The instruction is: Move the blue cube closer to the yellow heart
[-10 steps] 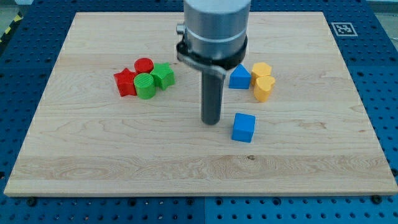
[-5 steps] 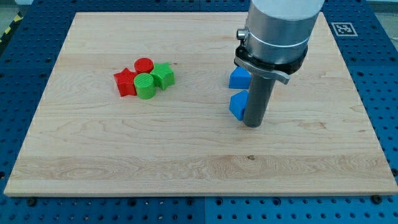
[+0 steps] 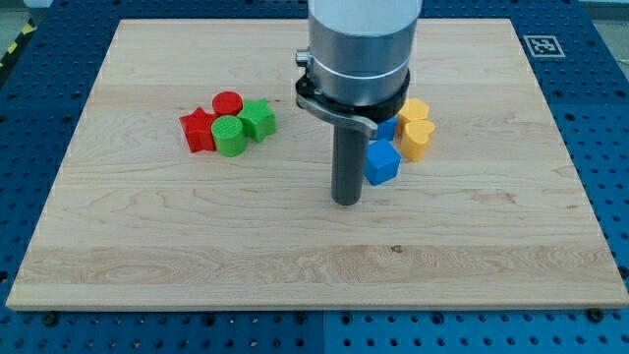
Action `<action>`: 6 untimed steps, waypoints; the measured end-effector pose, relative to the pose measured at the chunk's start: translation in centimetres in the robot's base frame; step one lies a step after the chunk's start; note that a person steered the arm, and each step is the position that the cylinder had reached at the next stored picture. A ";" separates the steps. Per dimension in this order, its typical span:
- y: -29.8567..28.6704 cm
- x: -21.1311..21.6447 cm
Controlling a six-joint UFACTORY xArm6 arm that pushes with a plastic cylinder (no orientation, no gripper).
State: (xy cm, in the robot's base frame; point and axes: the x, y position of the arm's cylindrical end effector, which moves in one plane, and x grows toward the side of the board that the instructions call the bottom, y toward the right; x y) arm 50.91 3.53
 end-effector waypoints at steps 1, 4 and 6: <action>1.9 -0.9; 2.8 -3.7; 2.8 -3.5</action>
